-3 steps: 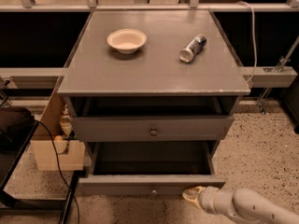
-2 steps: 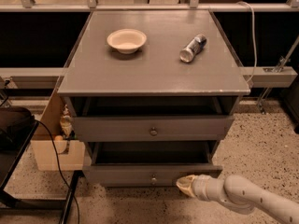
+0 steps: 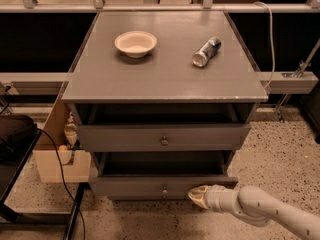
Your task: Close middle drawer
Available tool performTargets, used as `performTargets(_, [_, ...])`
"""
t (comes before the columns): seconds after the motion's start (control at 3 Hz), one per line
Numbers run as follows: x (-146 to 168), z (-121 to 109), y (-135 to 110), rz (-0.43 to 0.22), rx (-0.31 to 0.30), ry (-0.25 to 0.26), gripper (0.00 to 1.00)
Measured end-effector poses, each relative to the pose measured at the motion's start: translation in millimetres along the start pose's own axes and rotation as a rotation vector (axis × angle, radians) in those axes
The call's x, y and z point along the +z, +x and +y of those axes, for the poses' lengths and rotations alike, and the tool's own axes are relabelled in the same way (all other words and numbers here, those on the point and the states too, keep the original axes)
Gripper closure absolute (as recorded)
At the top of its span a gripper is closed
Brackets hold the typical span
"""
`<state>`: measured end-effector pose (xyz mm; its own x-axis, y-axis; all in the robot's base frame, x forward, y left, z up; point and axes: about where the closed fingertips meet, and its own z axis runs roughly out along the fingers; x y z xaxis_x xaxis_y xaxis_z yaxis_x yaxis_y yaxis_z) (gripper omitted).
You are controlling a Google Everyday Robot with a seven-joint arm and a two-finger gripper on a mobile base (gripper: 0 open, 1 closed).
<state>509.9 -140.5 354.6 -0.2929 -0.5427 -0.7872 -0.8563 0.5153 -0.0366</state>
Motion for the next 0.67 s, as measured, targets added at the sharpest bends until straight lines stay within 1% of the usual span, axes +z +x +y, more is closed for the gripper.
performTargets(0.67, [6.0,-18.4,-5.1,-0.002,-0.029,0.027,1.00])
